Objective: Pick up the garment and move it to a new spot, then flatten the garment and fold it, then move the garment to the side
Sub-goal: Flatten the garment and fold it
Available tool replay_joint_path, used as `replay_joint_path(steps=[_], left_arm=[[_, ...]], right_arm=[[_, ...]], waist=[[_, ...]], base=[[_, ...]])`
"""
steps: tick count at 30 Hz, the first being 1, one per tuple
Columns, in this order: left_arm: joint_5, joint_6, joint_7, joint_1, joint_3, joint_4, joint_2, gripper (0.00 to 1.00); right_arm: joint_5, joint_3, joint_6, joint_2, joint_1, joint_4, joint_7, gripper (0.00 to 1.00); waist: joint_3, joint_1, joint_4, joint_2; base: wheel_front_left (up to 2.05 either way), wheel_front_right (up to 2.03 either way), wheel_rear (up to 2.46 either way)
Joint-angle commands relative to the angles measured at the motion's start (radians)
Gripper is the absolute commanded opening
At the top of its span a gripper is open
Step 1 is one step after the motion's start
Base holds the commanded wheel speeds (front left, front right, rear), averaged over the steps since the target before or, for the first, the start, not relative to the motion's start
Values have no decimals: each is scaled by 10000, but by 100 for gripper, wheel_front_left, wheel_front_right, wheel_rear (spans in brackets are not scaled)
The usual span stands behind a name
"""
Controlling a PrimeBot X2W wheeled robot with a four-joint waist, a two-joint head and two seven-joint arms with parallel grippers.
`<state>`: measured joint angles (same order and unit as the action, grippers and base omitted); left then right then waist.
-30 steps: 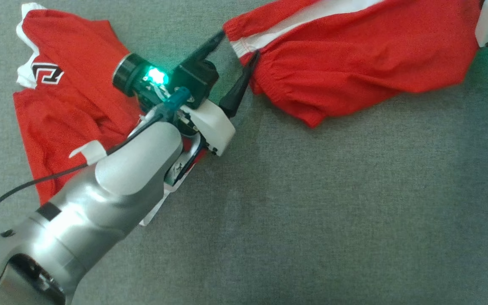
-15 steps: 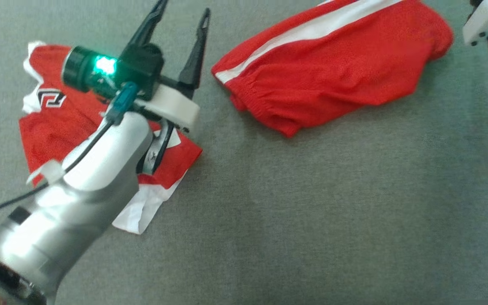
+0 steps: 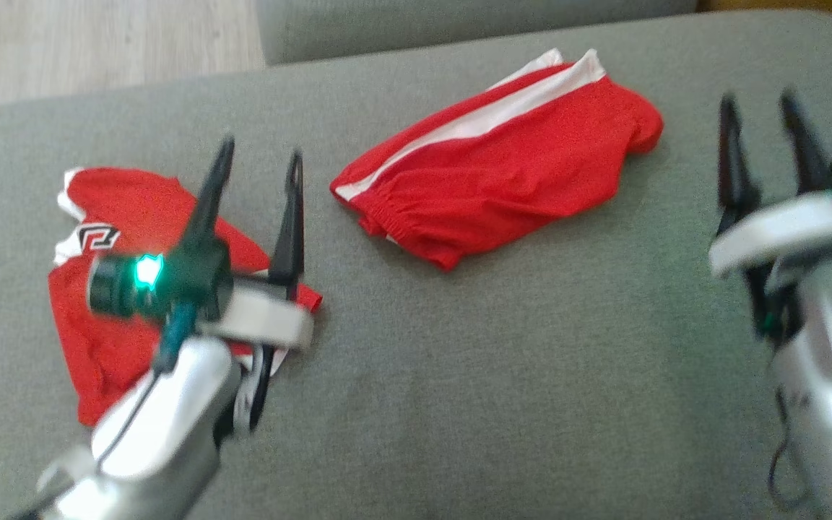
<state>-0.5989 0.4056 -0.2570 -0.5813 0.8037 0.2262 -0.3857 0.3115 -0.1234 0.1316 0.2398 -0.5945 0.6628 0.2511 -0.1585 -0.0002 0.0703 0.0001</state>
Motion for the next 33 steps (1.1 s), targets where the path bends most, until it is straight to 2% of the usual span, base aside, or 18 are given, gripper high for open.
replay_joint_path(steps=[1,6,11,16,20,25,28,33], left_arm=[[156,84,-45,30,-590,-367,-262,100],[434,32,-46,1660,-1123,-681,115,100],[938,-350,-46,2387,-1514,-810,455,100],[1364,-762,-46,2324,-1823,-773,669,100],[1501,-1032,-47,2056,-2091,-821,875,100],[1734,-1321,-47,1729,-2197,-780,1050,100],[1916,-1547,-47,1452,-2230,-688,1246,100],[2186,-1862,-47,1139,-2318,-518,1554,100]], right_arm=[[33,-59,-9,-184,295,-631,103,100],[-261,412,-9,-721,2088,-1884,-149,100],[-591,799,-9,-1114,2988,-2887,-669,100],[-927,969,-9,-1150,3019,-3638,-1294,100],[-664,1488,-9,-1255,2248,-3829,-1960,100],[-940,2061,-9,-1158,979,-3251,-2776,100],[-808,2757,-9,-1252,-78,-2428,-3386,100],[-1517,3782,-9,-1134,-1588,-612,-4181,100]], waist=[[329,2,102,-1],[547,2,102,-1],[485,2,-43,-1],[103,2,-323,-1],[-618,2,-592,-1],[-1382,2,-912,-1],[-1861,2,-1193,-1],[-2371,2,-1556,-1]], base=[[0,0,0],[0,0,0],[0,0,0],[0,0,0],[0,0,0],[0,0,0],[0,0,0],[0,0,0]])
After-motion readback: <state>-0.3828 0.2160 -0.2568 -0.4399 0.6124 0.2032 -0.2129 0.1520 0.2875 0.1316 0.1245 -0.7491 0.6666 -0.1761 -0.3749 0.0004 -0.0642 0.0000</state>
